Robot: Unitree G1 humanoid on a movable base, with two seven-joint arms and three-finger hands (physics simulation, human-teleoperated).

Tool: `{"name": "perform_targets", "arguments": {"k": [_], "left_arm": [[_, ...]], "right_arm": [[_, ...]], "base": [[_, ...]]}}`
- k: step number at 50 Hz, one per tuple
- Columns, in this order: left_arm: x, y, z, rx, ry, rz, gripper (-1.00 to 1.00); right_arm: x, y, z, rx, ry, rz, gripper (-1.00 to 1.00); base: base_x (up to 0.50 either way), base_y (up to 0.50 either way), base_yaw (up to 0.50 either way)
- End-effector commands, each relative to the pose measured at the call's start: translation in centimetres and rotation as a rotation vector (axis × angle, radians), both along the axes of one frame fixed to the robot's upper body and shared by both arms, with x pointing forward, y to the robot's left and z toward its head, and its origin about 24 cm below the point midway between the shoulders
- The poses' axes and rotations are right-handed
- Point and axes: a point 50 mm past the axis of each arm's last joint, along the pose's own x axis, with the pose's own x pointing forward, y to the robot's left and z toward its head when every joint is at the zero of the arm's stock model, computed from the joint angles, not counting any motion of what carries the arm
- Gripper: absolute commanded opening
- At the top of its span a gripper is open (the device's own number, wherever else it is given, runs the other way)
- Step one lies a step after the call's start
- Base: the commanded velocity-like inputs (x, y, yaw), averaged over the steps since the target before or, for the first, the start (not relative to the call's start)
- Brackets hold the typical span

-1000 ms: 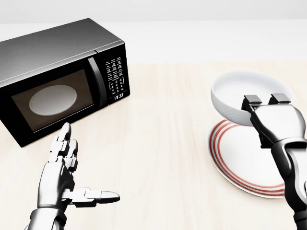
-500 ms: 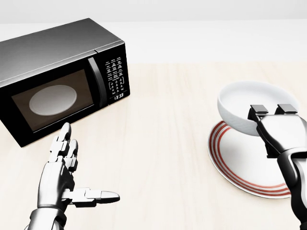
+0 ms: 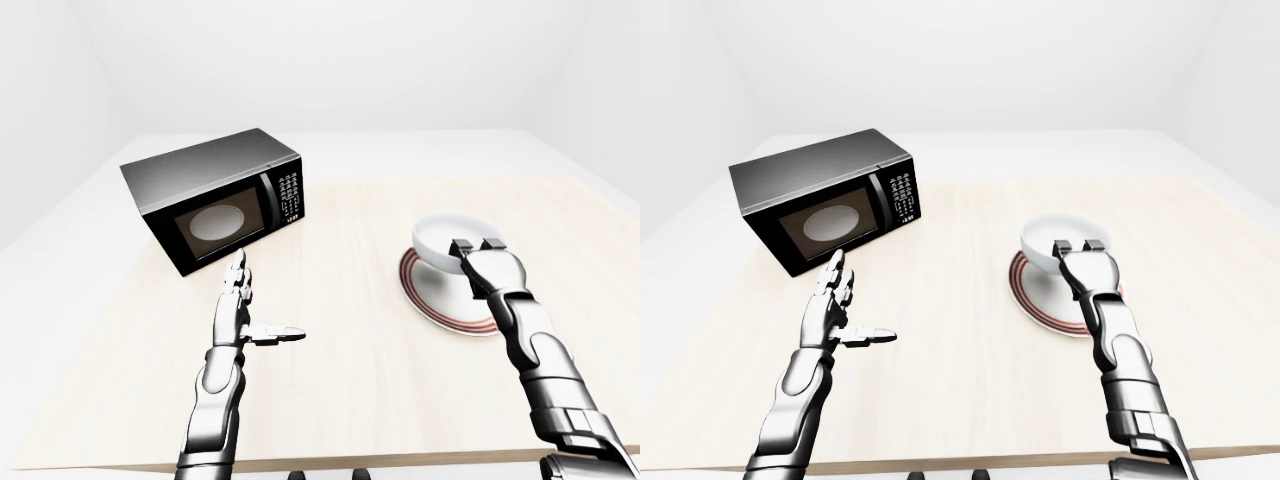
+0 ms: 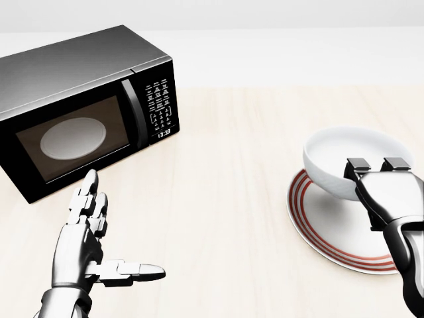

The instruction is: Pick up the white bowl and put it on the plate.

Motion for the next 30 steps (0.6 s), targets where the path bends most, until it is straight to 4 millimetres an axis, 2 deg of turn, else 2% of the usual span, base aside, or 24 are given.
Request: {"name": "perform_targets", "arguments": {"k": [1,10,30], "left_arm": [[0.0,0.0,0.0,0.0,0.0,0.0,1.0],[0.0,0.0,0.0,0.0,0.0,0.0,1.0],[0.0,0.0,0.0,0.0,0.0,0.0,1.0]], "right_arm": [[-0.19,-0.41,-0.32,-0.115,-0.007,-0.008,-1.0],[-0.55,-0.65,-1.02,-0.126,0.01,-0.012,-1.0],[-0.98,-1.28,-1.22,-0.126,0.018,-0.03,-1.0]], "base": [[0.0,0.0,0.0],[0.0,0.0,0.0],[0.0,0.0,0.0]]}}
